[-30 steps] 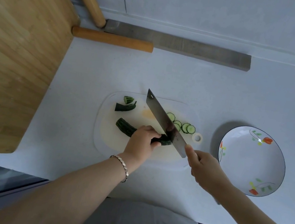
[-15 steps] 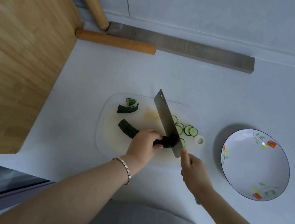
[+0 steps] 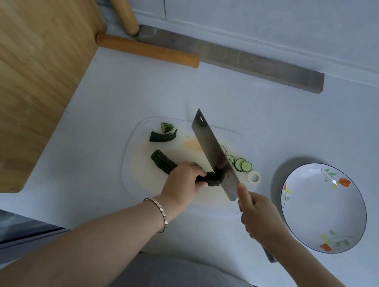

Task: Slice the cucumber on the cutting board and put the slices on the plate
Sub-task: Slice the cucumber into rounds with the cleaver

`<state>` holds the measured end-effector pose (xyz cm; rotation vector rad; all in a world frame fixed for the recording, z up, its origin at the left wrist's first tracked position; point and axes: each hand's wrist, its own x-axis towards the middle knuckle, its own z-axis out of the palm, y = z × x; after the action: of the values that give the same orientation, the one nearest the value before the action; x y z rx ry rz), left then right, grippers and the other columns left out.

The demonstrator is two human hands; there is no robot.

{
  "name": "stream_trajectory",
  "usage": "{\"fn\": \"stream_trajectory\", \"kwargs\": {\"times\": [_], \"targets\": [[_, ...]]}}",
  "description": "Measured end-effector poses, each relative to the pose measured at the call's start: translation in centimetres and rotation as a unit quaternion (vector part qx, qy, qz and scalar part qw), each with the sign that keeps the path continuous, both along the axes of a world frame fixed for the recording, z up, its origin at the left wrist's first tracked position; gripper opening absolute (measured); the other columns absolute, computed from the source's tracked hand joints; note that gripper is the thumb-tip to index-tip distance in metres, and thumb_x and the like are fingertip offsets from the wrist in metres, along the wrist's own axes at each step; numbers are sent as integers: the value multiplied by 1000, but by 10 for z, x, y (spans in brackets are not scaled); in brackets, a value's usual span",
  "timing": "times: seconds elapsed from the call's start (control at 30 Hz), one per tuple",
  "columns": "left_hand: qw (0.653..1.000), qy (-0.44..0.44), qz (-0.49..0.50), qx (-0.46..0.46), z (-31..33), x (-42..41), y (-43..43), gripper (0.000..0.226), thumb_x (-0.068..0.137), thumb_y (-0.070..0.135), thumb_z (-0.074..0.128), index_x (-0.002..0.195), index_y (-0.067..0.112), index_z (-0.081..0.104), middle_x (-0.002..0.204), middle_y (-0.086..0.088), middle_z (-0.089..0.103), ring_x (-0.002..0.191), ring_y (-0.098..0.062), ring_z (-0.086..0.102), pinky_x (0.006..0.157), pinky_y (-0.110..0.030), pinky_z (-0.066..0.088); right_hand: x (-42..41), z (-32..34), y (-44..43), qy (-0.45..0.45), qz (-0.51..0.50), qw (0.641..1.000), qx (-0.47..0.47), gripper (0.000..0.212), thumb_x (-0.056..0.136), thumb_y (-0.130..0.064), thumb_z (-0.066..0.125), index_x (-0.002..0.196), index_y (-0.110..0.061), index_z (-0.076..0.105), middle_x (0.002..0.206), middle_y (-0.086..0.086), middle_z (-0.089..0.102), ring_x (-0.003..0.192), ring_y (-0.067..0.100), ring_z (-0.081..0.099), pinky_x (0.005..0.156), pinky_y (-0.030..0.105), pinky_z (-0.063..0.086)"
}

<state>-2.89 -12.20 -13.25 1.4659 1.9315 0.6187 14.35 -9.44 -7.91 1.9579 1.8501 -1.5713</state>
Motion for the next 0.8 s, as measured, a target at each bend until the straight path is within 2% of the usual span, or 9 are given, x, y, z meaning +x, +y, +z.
{"fn": "stream_trajectory", "kwargs": {"times": [0.33,0.47,0.63,0.8], "targets": [[999,24,-21,0,1,2,-2,21,79,8,67,98,1,67,97,-15,68,96,-28,55,84,-35,45,2,-1,-2,-9,10,1000,-20,50,93,-54,33,66,-12,37,59,9,38,50,20,32,56,29,29],[1000,16,-25,-7,2,1,1,18,79,8,67,95,1,67,94,-15,67,92,-28,57,80,-33,45,-10,-15,1,-1,-10,999,-36,48,93,-54,33,67,-13,35,59,7,35,53,20,31,56,29,27],[1000,13,-18,2,3,1,0,16,77,8,69,92,2,68,90,-14,68,88,-27,59,77,-34,49,-24,-23,-9,-21,-29,999,23,47,95,-47,34,63,-13,27,62,9,39,59,22,34,57,32,29],[1000,-2,6,-8,3,1,0,19,77,10,69,94,2,68,93,-15,69,87,-27,62,78,-33,49,-15,-15,-2,24,-82,996,-22,46,93,-52,35,68,-14,36,57,6,34,54,20,31,56,30,28]]}}
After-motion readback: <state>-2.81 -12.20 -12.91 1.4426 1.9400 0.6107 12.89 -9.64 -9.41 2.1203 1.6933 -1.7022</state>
